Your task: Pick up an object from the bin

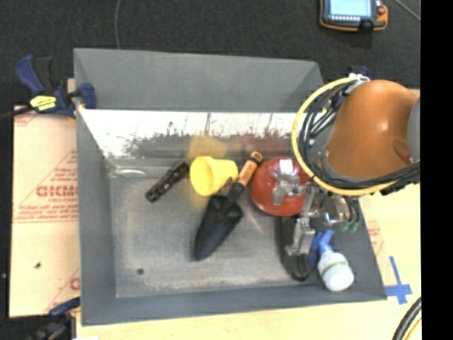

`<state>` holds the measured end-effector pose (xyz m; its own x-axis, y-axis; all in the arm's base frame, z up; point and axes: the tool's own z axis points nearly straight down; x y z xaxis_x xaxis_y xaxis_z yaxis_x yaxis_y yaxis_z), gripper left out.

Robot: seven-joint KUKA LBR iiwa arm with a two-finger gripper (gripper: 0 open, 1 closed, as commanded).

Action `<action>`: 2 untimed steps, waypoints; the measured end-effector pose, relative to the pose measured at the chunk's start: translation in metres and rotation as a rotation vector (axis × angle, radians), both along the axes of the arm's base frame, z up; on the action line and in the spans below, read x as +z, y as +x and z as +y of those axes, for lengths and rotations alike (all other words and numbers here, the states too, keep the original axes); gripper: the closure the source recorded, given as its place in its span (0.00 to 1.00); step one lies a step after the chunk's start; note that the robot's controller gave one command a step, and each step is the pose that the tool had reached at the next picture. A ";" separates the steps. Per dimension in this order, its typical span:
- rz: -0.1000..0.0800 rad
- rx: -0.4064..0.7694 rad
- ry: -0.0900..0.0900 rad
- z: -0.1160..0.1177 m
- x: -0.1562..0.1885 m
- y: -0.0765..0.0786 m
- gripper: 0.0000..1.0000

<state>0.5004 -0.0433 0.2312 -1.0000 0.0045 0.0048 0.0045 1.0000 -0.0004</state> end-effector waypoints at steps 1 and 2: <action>-0.006 0.003 -0.001 0.000 0.004 0.001 0.00; -0.011 0.287 0.000 0.083 -0.115 0.054 0.00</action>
Offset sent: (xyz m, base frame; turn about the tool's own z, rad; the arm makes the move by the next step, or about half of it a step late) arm 0.0702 0.1153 -0.1612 -0.3944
